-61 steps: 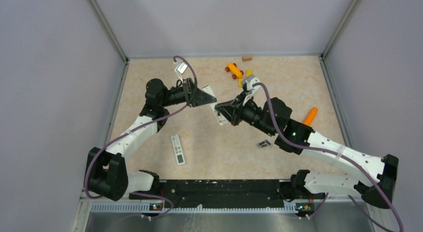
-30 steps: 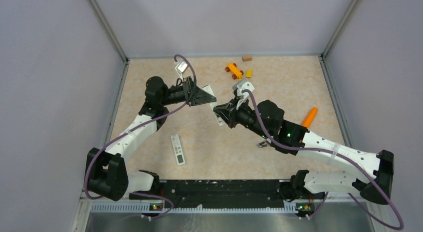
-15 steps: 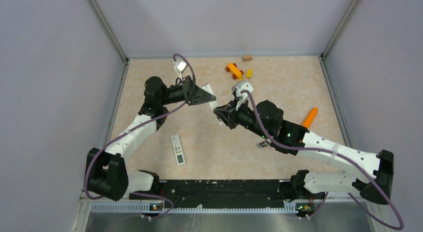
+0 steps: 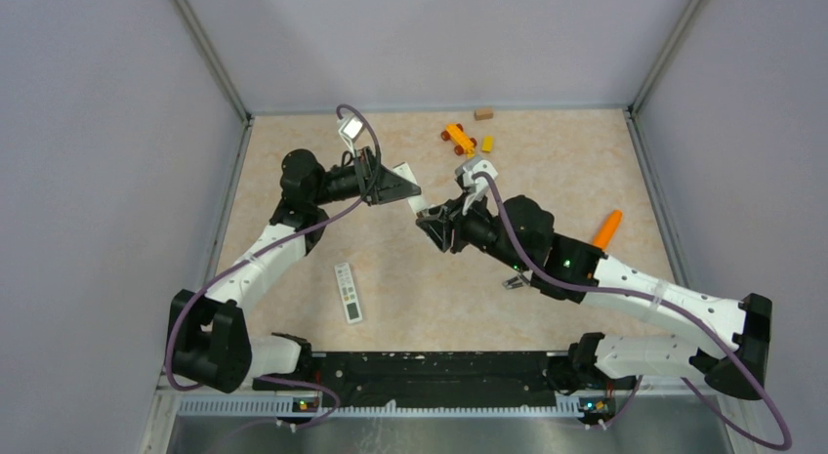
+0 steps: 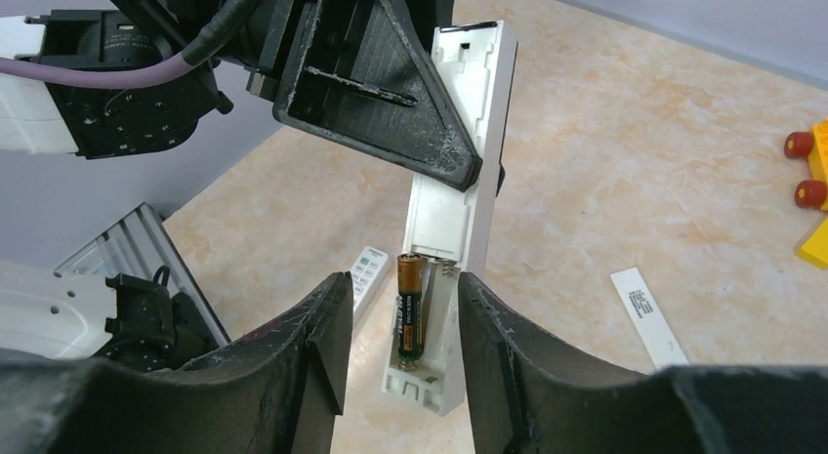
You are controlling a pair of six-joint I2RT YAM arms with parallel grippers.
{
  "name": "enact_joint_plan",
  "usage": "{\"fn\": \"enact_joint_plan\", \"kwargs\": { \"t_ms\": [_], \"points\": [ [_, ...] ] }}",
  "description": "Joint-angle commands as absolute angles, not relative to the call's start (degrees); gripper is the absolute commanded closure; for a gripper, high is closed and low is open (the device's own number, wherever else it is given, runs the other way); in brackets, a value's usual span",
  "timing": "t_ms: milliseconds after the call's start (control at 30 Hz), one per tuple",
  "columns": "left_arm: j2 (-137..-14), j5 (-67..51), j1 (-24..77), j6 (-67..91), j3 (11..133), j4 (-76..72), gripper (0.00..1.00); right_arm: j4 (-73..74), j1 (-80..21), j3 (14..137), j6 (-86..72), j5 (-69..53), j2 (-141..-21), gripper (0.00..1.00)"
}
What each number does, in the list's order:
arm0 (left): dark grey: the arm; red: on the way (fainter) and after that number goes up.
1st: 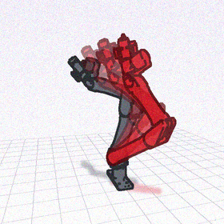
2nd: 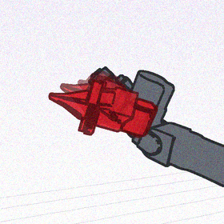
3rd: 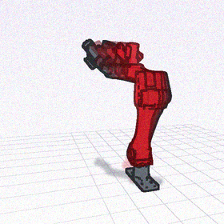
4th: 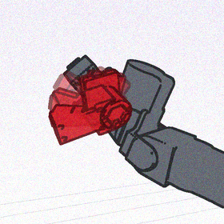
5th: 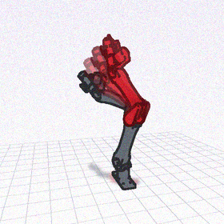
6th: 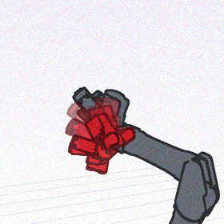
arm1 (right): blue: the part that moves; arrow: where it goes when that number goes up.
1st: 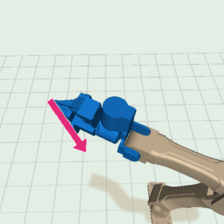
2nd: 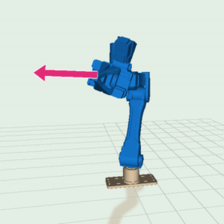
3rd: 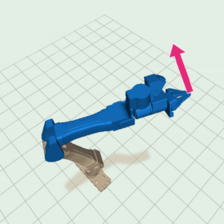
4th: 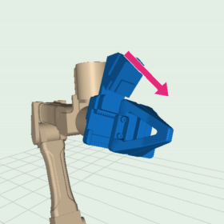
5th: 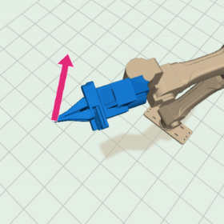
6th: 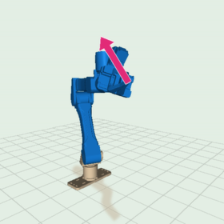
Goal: Load the batteries into the remote control
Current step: Load the battery into the remote control.
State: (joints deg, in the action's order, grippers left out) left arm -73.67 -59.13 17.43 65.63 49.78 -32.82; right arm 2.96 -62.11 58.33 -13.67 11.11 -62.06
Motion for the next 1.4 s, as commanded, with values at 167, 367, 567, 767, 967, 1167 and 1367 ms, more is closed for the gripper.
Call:
{"fn": "enact_joint_plan", "kwargs": {
  "t_ms": [167,367,567,767,967,1167,1367],
  "points": [
    [-72.9,-56.7,16.2,61.7,50.7,-33.9,1.0,9.8,-62.7,66.2,-28.1,23.3,-60.9,0.34],
    [-70.1,-49.5,15.5,60.6,49.3,-34.5,1.0,15.1,-60.0,63.8,-50.7,28.6,-59.8,0.22],
    [-67.9,-45.4,15.3,62.2,49.6,-32.9,1.0,-3.0,-59.5,53.6,-62.7,21.6,-57.8,0.21],
    [-67.8,-46.2,15.3,66.0,50.2,-32.5,1.0,-8.9,-59.2,53.2,-66.9,17.9,-60.5,0.15],
    [-68.1,-47.2,15.3,69.6,49.6,-35.5,1.0,-13.8,-57.3,51.3,-71.5,14.2,-62.5,0.14],
    [-67.9,-47.6,15.3,70.0,49.4,-36.3,1.0,-14.1,-55.9,51.4,-73.4,11.5,-64.1,0.13],
    [-67.7,-47.5,15.0,68.7,49.1,-35.7,1.0,-13.1,-55.4,51.0,-73.6,11.4,-64.1,0.13]
  ]
}}
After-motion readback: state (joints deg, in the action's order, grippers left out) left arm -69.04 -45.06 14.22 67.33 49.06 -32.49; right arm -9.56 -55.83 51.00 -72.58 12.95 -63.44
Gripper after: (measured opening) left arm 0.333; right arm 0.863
